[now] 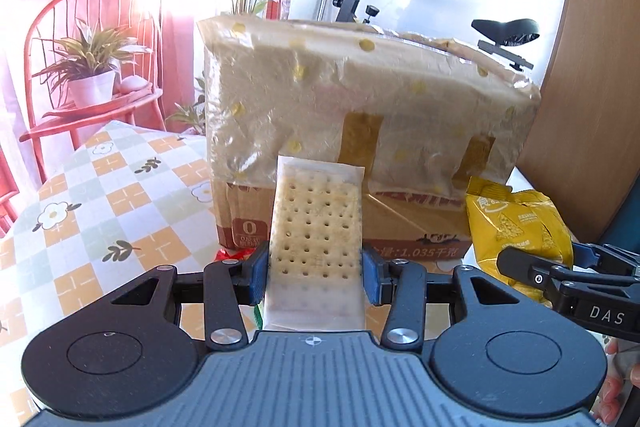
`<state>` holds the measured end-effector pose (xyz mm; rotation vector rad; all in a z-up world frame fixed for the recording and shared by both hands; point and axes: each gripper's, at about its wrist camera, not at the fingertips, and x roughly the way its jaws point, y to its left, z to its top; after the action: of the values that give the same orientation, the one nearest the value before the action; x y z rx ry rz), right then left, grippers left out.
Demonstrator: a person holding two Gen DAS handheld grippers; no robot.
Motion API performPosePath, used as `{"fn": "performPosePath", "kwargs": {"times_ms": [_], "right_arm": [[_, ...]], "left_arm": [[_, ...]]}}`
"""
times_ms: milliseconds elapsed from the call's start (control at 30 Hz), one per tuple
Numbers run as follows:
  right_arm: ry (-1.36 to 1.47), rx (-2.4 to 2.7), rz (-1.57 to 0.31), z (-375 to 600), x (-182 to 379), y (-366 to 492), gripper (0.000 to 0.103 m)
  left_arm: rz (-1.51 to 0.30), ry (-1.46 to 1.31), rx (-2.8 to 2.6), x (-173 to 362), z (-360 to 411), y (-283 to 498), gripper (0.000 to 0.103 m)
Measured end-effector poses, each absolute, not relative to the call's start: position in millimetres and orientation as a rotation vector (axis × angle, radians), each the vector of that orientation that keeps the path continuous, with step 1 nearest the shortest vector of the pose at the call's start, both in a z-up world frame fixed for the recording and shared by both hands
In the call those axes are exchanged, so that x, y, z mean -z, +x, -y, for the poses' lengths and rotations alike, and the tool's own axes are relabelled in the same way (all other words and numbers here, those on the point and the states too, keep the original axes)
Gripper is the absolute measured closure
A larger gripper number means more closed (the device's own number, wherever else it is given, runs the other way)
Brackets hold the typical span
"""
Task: Organize snacks
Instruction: 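Lift and carry the cracker packet and yellow bag over the box with both grippers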
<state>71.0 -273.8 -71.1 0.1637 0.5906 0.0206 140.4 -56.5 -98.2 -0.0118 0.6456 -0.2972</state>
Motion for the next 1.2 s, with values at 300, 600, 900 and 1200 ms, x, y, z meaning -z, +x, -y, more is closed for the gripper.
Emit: {"fn": "performPosePath", "kwargs": {"times_ms": [300,600,900,1200], "right_arm": [[0.126,-0.042,-0.448,270.2,8.9,77.7,0.027],[0.085,-0.049,-0.395,269.2,-47.6,114.0,0.027],[0.029,-0.053,-0.419,273.2,-65.3,195.5,0.027],[0.032,-0.004,-0.542,281.6,-40.2,260.1,0.027]], "left_arm": [[-0.494,-0.050,0.298,40.3,44.1,138.9,0.055],[-0.380,-0.067,0.317,-13.4,56.5,158.9,0.055],[-0.398,-0.051,0.321,-28.3,77.6,224.3,0.055],[-0.471,-0.019,0.245,-9.8,91.2,288.2,0.055]]}}
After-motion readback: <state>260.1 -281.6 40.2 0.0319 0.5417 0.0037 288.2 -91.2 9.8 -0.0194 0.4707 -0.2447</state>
